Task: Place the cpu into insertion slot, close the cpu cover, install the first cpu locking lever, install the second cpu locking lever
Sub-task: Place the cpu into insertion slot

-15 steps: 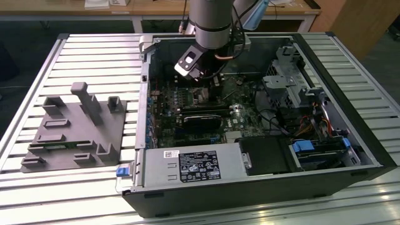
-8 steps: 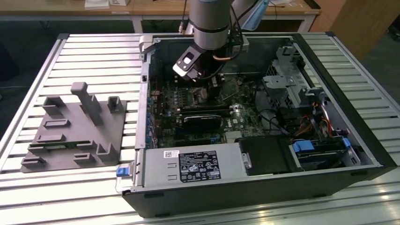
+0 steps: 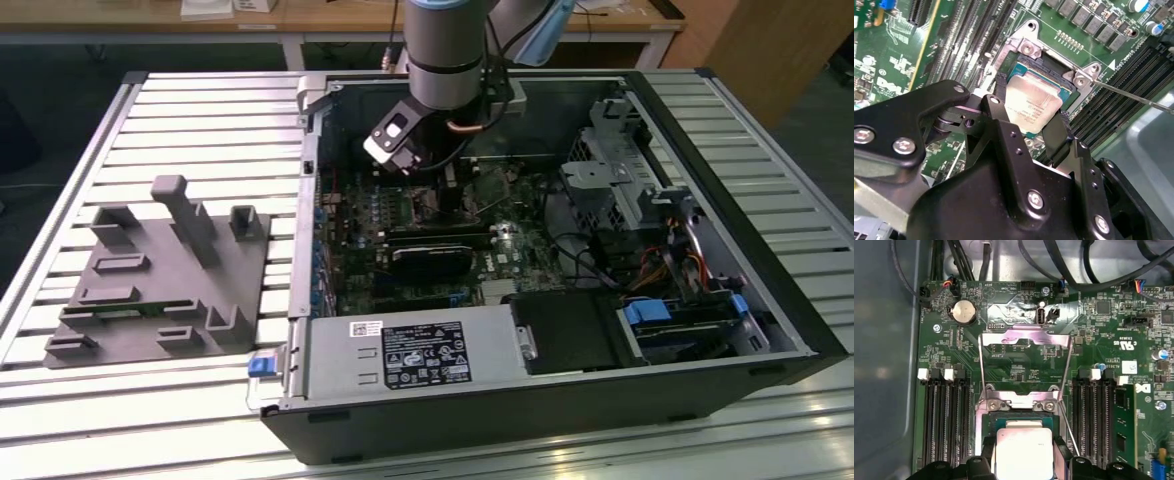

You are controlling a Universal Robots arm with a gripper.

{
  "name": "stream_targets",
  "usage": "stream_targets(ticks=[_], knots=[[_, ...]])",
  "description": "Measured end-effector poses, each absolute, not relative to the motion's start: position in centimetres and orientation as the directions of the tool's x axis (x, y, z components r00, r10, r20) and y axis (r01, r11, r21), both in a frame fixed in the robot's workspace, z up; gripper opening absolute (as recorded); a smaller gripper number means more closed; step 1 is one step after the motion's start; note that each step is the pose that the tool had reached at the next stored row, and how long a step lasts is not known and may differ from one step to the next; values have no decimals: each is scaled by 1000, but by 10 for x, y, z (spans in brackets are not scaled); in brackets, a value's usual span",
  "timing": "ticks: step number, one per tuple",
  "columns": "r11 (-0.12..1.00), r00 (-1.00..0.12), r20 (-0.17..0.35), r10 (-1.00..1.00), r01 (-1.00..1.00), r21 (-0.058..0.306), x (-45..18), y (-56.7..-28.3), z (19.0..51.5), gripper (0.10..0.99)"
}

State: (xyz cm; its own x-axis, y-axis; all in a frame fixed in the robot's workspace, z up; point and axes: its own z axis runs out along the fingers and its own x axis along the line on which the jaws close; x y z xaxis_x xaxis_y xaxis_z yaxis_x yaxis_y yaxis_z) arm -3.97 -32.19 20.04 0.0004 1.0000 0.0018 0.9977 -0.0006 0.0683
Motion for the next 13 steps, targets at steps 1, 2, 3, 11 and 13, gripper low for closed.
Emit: stream_targets(ticks=[1, 2, 3, 11, 13], knots=[[-1, 1, 2, 1000, 998, 68, -40, -321, 200, 541], [-1, 1, 2, 1000, 998, 68, -40, -321, 199, 541], [-1, 0, 2, 1000, 998, 68, -40, -321, 198, 541], [-2, 2, 2, 1000, 998, 68, -40, -321, 196, 541], [-2, 2, 2, 1000, 998, 68, -39, -321, 196, 541]])
